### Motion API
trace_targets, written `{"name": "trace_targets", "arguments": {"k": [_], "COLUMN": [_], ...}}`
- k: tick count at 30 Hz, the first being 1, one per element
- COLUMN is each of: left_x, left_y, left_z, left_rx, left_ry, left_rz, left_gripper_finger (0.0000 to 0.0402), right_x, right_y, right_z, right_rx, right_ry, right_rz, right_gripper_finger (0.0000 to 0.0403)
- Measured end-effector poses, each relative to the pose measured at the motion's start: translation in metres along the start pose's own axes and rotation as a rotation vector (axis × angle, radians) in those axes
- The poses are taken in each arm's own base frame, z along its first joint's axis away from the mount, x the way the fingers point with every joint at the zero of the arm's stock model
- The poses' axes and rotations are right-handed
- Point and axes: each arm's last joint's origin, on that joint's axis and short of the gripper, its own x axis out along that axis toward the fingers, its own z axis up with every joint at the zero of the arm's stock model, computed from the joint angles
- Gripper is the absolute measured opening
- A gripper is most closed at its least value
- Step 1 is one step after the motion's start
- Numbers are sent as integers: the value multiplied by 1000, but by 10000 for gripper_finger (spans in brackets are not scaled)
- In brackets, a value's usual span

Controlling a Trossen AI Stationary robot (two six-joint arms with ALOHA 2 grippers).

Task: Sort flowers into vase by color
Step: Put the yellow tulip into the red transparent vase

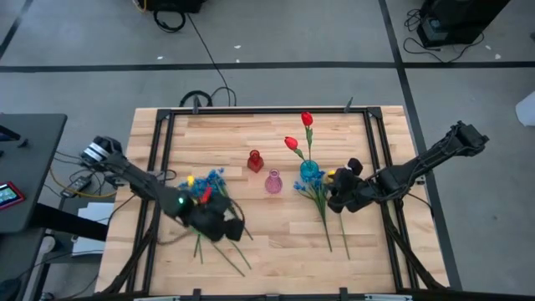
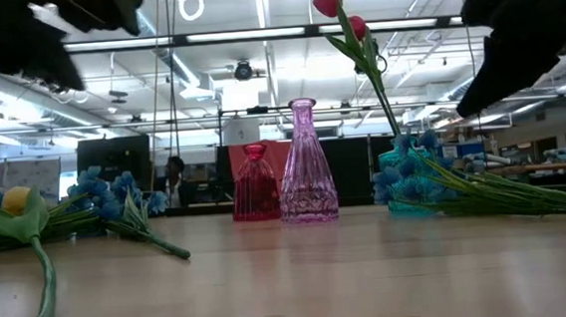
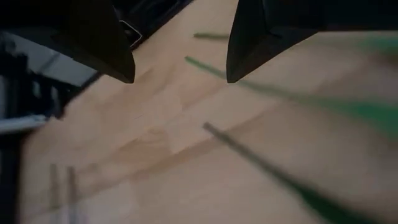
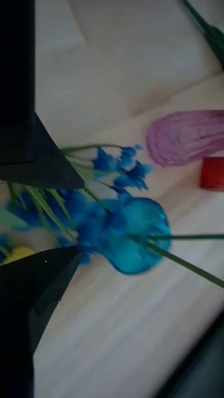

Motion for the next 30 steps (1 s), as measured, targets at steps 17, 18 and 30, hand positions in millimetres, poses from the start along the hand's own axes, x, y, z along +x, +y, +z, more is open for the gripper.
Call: {"name": "trace_targets", "arguments": {"k": [17,18,30], "left_x": [72,76,95], "left_y": [15,16,20], "left_z": [-28,-26,-13], "left_rx": [-370,-380,-472], "left_ry": [-96,-107,-158], "left_rz": [386,397,455], "left_gripper_finger": [259,259,212], "right_x": [0,0,-3], "right_y": [-1,-1,5], "right_z": [3,3,0], "right_rx": [-242,-251,-340], "right_ry": [-63,-60,-43], "right_rz": [-68,-65,20], "right_gripper_finger": [173,173,173]}}
